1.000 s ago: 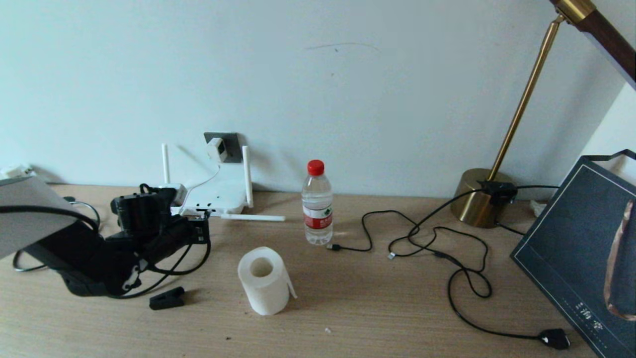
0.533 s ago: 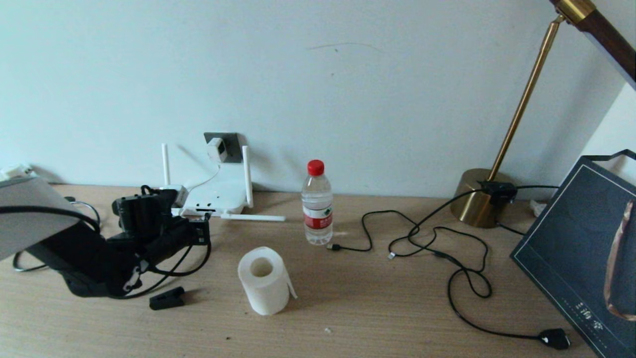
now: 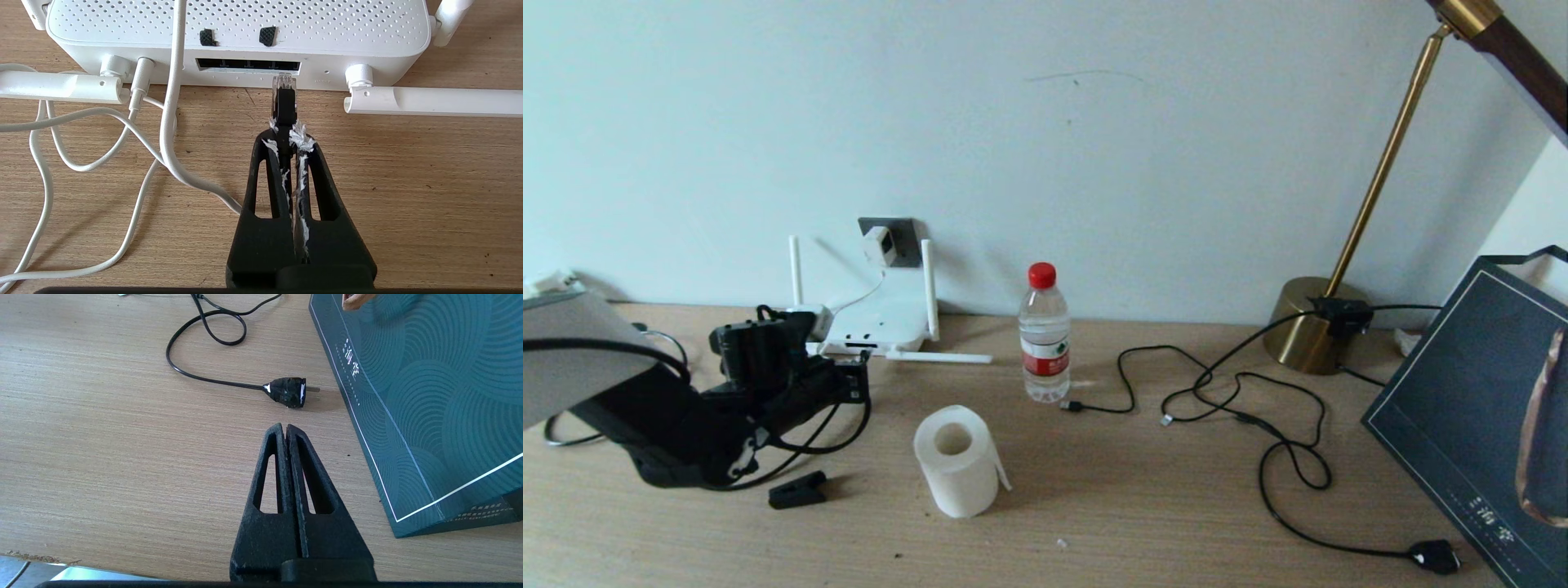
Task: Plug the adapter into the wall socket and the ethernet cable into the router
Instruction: Align cable and router interface
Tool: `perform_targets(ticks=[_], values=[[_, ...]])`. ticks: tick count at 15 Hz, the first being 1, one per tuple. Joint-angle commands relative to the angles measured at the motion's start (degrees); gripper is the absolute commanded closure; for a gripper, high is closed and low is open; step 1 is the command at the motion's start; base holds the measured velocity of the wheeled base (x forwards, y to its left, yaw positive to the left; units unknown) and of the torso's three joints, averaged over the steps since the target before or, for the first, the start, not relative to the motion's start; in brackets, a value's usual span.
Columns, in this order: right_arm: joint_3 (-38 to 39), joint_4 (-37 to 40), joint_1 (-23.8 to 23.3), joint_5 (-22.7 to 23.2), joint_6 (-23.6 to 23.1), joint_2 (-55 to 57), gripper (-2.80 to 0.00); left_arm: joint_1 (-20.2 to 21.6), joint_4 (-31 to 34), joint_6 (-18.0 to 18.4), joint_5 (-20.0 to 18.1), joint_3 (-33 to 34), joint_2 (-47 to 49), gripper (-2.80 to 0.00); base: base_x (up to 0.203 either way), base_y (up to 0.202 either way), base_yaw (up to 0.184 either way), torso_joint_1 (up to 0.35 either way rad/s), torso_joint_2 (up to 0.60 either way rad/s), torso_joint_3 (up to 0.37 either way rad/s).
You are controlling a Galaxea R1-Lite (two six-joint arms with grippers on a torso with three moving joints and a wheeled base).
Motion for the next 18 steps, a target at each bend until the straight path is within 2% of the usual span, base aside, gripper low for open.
perform_targets(ticks=[1, 18], values=[[0.0, 0.1, 0.0, 0.0, -0.1, 0.0, 0.0, 0.0, -0.3, 0.0, 0.0, -0.1, 0.3, 0.0, 0.0, 0.0, 0.0, 0.0, 0.0, 0.0], [0.0, 0.1, 0.0, 0.0, -0.1, 0.0, 0.0, 0.0, -0.3, 0.0, -0.1, -0.8, 0.4, 0.0, 0.0, 0.0, 0.0, 0.0, 0.0, 0.0]])
